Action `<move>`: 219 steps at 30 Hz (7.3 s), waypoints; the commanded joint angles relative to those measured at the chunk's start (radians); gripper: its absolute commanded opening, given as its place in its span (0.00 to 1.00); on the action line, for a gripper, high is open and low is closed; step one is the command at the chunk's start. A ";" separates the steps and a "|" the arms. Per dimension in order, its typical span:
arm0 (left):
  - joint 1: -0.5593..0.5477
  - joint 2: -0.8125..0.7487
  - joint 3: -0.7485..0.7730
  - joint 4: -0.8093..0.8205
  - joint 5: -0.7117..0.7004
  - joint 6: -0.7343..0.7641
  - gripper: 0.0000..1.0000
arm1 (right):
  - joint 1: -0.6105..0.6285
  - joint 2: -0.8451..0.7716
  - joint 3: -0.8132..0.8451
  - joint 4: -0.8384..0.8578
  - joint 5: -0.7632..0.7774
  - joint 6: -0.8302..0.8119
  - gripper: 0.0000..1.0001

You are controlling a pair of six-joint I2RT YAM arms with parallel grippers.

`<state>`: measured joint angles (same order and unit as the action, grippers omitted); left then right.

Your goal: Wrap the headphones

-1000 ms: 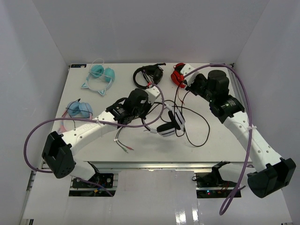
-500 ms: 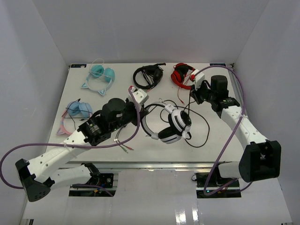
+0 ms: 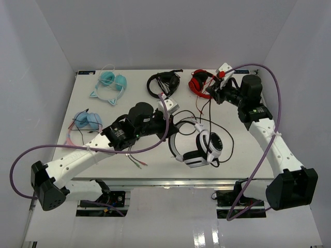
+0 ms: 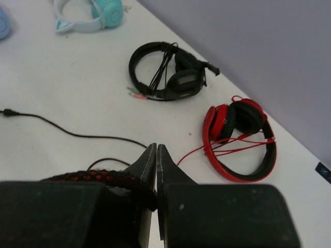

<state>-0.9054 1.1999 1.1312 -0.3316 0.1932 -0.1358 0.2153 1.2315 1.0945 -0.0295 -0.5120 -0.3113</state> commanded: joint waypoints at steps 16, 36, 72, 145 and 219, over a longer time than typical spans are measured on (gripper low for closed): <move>-0.053 0.173 0.108 -0.032 0.122 -0.006 0.00 | 0.043 0.109 0.102 0.107 0.182 0.044 0.08; -0.055 0.106 0.175 -0.051 0.016 -0.010 0.00 | 0.085 0.126 -0.099 0.125 0.305 0.027 0.08; -0.055 0.141 0.549 0.288 -0.455 -0.288 0.00 | 0.106 0.303 -0.188 1.220 -0.679 1.143 0.47; 0.193 0.059 -0.008 -0.044 -0.184 0.187 0.00 | 0.285 0.034 0.014 -0.126 0.247 -0.255 0.53; 0.217 -0.034 -0.118 0.129 -0.137 0.303 0.00 | 0.337 -0.038 0.036 -0.121 0.523 -0.378 0.29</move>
<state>-0.6728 1.3771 1.0530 -0.2361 -0.2451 0.1488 0.5944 1.1807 1.1535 -0.2500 -0.1294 -0.6505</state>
